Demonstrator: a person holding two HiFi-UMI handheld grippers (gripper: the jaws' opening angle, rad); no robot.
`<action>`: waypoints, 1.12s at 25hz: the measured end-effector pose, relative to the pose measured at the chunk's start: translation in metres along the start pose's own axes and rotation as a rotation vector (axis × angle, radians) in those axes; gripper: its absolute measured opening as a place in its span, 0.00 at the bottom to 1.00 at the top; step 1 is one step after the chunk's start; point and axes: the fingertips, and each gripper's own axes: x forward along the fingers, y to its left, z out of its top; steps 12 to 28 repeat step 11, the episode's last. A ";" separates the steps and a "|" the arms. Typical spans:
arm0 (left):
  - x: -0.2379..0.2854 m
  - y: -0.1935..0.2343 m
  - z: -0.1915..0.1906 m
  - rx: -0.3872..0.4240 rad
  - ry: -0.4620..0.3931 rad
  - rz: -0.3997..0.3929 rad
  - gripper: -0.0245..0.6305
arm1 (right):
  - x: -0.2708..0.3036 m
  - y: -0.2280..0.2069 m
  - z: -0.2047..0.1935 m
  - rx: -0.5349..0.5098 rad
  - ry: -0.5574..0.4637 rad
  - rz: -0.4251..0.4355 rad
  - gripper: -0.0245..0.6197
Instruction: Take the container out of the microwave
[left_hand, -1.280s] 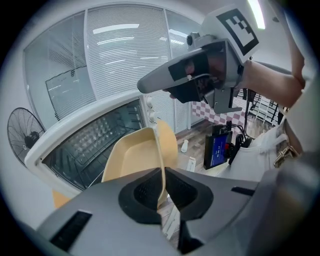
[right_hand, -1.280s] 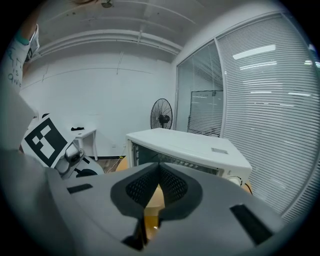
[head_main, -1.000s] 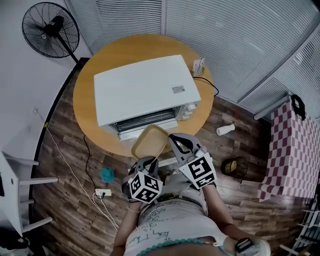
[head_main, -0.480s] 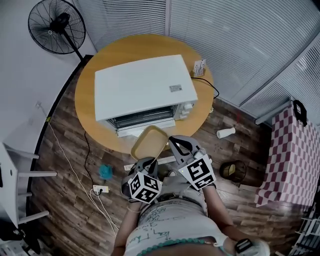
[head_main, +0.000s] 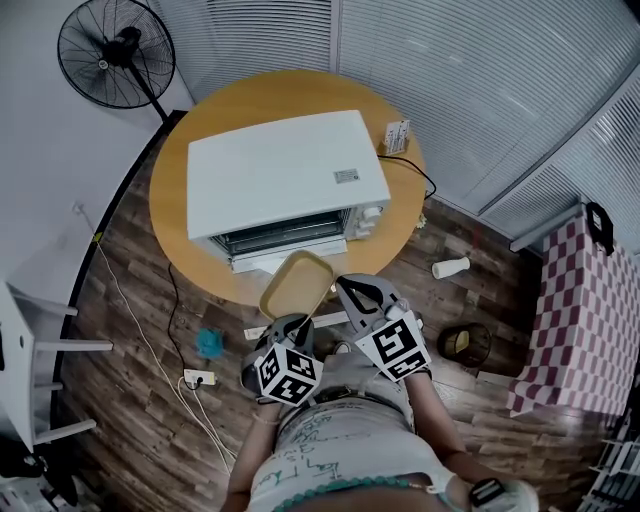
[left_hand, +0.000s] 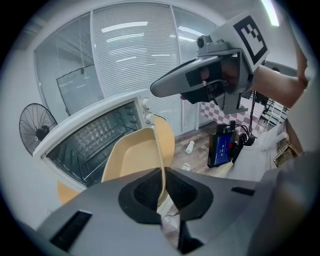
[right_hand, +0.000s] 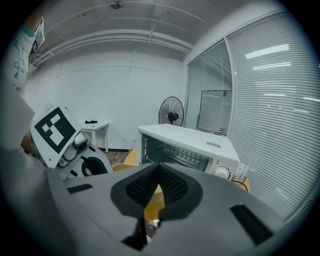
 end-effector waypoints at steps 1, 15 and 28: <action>0.000 0.000 0.000 0.001 0.001 0.001 0.08 | 0.000 0.000 0.000 0.000 0.000 0.002 0.03; -0.002 0.003 -0.001 -0.005 0.004 0.004 0.08 | 0.001 0.004 0.001 -0.010 0.002 0.018 0.03; -0.002 0.003 -0.001 -0.005 0.004 0.004 0.08 | 0.001 0.004 0.001 -0.010 0.002 0.018 0.03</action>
